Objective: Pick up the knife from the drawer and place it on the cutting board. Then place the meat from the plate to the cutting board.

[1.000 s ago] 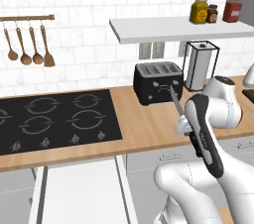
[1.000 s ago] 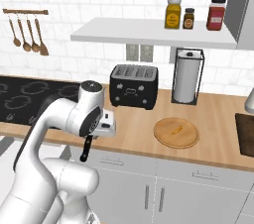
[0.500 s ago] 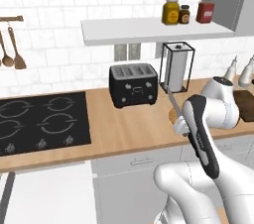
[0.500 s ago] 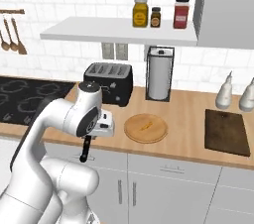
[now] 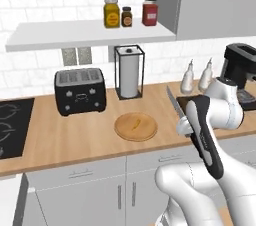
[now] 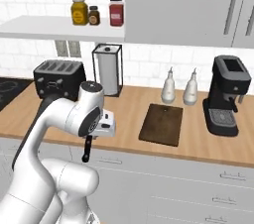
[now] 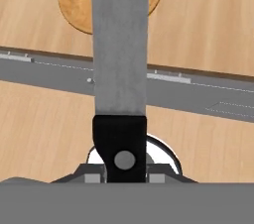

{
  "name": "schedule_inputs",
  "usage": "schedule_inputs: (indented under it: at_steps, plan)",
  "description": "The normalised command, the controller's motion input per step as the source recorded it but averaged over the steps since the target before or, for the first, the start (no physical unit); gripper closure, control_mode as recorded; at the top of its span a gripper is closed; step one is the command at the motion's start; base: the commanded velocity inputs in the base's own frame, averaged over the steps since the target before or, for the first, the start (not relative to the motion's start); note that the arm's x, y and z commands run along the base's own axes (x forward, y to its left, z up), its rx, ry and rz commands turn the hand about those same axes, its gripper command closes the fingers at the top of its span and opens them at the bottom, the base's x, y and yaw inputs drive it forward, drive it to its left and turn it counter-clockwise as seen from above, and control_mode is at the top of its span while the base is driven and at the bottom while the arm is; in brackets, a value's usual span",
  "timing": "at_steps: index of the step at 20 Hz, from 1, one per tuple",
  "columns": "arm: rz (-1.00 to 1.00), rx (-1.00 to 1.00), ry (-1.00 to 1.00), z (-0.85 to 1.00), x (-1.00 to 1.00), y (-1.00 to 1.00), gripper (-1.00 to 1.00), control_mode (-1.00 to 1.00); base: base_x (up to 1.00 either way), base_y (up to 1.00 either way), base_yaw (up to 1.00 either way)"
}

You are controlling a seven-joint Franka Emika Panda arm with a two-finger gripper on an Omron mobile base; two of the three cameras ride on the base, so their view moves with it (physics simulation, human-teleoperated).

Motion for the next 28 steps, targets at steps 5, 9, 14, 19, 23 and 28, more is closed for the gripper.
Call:
schedule_inputs:
  at_steps: [5,9,14,19,23,28]
  plan:
    - [0.0,0.0,0.0,0.0,0.0,0.0,1.0,1.0,0.0,-0.63,0.0]
    - [0.0,0.0,0.0,0.0,0.0,0.0,1.0,1.0,0.38,-0.15,0.0]
    - [0.0,0.0,0.0,0.0,0.0,0.0,1.0,1.0,0.4,0.0,0.0]
    - [0.0,0.0,0.0,0.0,0.0,-0.03,1.0,-1.0,0.0,0.0,0.0]
    - [0.0,0.0,0.01,0.0,0.16,0.0,1.0,-1.0,0.0,0.0,0.0]
    - [0.0,-0.02,0.0,-0.03,0.86,0.0,1.0,-1.0,0.0,0.0,0.0]
